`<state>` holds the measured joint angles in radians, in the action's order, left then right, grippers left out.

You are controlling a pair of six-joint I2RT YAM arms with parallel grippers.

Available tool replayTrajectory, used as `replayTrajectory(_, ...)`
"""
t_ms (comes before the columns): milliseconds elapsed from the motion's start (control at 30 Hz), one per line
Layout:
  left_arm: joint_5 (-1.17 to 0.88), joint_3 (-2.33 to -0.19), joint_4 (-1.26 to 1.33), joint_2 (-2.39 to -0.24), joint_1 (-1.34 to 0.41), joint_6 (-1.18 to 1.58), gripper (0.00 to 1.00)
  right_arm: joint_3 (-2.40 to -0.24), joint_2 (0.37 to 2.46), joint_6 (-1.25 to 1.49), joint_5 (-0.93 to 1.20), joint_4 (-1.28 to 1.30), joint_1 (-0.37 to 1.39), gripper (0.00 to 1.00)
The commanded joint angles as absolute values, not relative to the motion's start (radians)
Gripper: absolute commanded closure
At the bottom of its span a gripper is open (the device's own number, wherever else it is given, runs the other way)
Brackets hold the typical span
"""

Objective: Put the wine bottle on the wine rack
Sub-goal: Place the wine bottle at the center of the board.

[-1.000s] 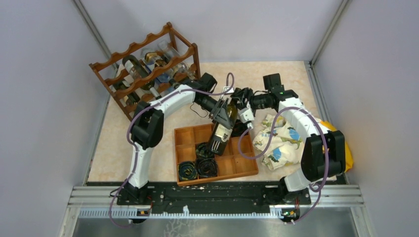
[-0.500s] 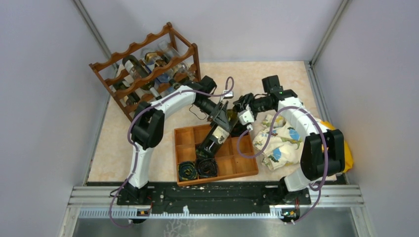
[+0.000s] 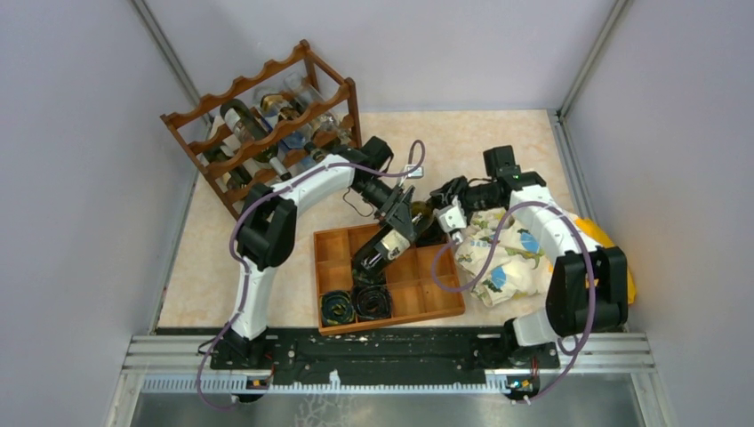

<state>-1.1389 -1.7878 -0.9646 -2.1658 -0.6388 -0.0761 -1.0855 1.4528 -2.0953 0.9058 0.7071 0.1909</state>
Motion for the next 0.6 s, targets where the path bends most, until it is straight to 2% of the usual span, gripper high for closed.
replayTrajectory(0,-1.107,-1.843,-0.927,-2.15,-0.634,-0.11,0.59,-1.039,1.375,-2.616,0.987,0.762,0.181,1.0)
replayTrajectory(167,-1.083,-1.839,-0.929,-2.172,-0.634,-0.111,0.49,-0.968,1.323,-2.531,0.988,0.697,0.181,1.0)
replayTrajectory(467,-0.994,-1.84,-0.936,-2.182,-0.636,-0.143,0.25,-0.888,1.259,-2.455,0.958,0.675,0.181,1.0)
replayTrajectory(533,-0.972,-1.836,-0.931,-2.176,-0.637,-0.154,0.16,-0.869,1.245,-2.432,0.951,0.656,0.181,1.0)
replayTrajectory(567,-0.96,-1.833,-0.927,-2.171,-0.638,-0.155,0.04,-0.86,1.237,-2.421,0.947,0.648,0.181,1.0)
